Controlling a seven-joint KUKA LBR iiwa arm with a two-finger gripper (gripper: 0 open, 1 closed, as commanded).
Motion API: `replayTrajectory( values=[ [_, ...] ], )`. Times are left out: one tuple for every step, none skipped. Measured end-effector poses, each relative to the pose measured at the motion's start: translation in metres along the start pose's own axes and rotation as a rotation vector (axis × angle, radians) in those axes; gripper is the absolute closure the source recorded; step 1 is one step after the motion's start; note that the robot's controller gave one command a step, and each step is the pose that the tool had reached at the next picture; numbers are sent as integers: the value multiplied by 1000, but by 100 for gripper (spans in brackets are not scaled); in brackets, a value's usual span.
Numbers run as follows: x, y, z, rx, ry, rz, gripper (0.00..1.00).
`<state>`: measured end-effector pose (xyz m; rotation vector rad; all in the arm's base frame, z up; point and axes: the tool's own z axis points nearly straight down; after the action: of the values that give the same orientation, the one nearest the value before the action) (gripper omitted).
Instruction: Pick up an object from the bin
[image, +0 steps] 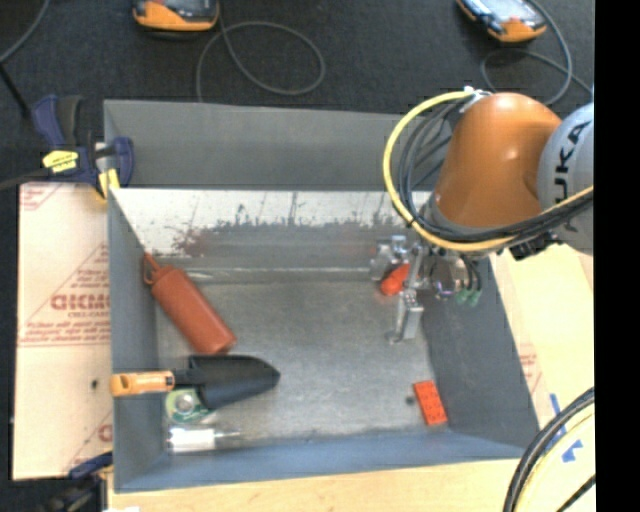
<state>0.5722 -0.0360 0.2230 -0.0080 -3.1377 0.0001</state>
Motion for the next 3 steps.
replayTrajectory(
  values=[
    [-1,0,-4,1,-8,-1,0],
    [-8,8,-46,1,0,-19,0],
    [-12,33,-95,0,-11,12,0]
  ],
)
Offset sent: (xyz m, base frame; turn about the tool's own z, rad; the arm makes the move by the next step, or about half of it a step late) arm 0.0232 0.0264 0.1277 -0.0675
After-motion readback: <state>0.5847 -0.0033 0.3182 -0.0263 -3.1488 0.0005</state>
